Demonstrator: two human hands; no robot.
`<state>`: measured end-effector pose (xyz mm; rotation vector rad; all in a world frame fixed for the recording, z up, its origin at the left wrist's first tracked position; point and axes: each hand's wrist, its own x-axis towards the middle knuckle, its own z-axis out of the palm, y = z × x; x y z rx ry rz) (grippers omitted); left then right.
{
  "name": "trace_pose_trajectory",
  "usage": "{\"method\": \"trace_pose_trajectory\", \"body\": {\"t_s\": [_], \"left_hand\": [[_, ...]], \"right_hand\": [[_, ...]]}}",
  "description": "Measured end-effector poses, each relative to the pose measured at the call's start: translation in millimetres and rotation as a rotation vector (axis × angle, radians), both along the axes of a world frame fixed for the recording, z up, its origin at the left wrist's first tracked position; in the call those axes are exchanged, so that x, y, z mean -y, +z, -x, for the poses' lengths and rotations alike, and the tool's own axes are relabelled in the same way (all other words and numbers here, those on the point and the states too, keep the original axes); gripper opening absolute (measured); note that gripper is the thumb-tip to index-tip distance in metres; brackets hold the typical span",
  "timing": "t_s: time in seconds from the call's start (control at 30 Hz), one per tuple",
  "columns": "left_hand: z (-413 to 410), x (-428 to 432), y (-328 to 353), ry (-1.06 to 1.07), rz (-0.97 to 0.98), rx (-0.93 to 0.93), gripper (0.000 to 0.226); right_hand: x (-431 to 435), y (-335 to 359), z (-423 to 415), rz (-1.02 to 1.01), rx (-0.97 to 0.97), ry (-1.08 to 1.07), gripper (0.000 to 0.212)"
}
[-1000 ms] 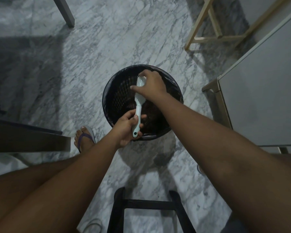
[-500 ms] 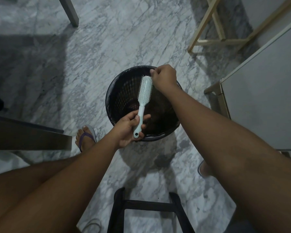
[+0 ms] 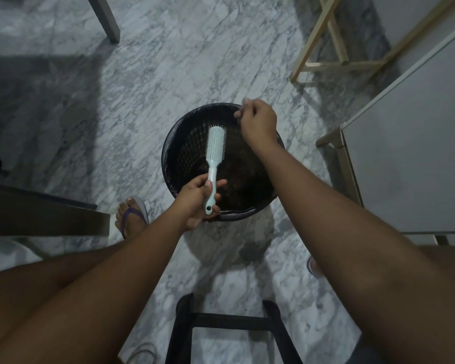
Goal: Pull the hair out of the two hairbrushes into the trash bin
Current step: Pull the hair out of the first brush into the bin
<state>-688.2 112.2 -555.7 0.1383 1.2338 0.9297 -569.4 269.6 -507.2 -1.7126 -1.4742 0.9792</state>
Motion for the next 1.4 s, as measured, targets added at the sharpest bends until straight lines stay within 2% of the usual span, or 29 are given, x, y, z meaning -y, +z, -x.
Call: {"method": "trace_pose_trajectory", "body": {"t_s": [0.03, 0.1, 0.17, 0.2, 0.27, 0.43, 0.5, 0.67, 0.8, 0.9, 1.0, 1.17, 1.27, 1.33, 1.4], "left_hand": [[0, 0, 0, 0.0, -0.007, 0.01, 0.03], [0, 0, 1, -0.005, -0.02, 0.028, 0.03], [0, -1, 2, -0.01, -0.028, 0.045, 0.029], [0, -1, 3, -0.014, -0.029, 0.051, 0.029], [-2, -1, 3, -0.024, -0.034, 0.058, 0.029], [-5, 2, 2, -0.058, -0.062, -0.044, 0.027], [-4, 2, 1, -0.065, -0.051, -0.052, 0.027], [-6, 0, 6, -0.01, -0.022, 0.102, 0.029], [-2, -5, 9, 0.048, -0.028, 0.159, 0.03], [2, -5, 9, 0.021, -0.03, 0.146, 0.03], [1, -3, 8, -0.01, -0.029, 0.132, 0.031], [0, 1, 3, -0.032, -0.025, 0.092, 0.03], [-1, 2, 3, 0.008, -0.012, 0.119, 0.029], [-2, 1, 3, 0.039, -0.001, 0.121, 0.03], [-3, -1, 3, 0.038, -0.002, 0.105, 0.03]], "right_hand": [[0, -1, -1, -0.005, -0.014, -0.014, 0.045], [2, -7, -6, -0.003, 0.078, 0.048, 0.05], [8, -17, -9, 0.025, 0.16, 0.173, 0.034], [12, -20, -8, 0.043, 0.18, 0.245, 0.034], [16, -25, -4, 0.042, 0.197, 0.346, 0.047], [13, -19, 5, 0.019, 0.341, 0.328, 0.017], [14, -21, 5, 0.013, 0.408, 0.314, 0.016], [14, -26, 8, 0.001, 0.264, 0.16, 0.027], [13, -40, -4, 0.076, 0.129, -0.021, 0.046], [28, -35, -12, 0.187, 0.058, 0.025, 0.056], [37, -24, -9, 0.263, -0.101, 0.188, 0.039], [28, -20, -4, 0.201, 0.115, 0.284, 0.022], [24, -11, -2, 0.28, -0.059, 0.137, 0.028], [18, -9, -2, 0.236, -0.102, -0.011, 0.03], [12, -13, -5, 0.074, 0.099, 0.005, 0.036]]}}
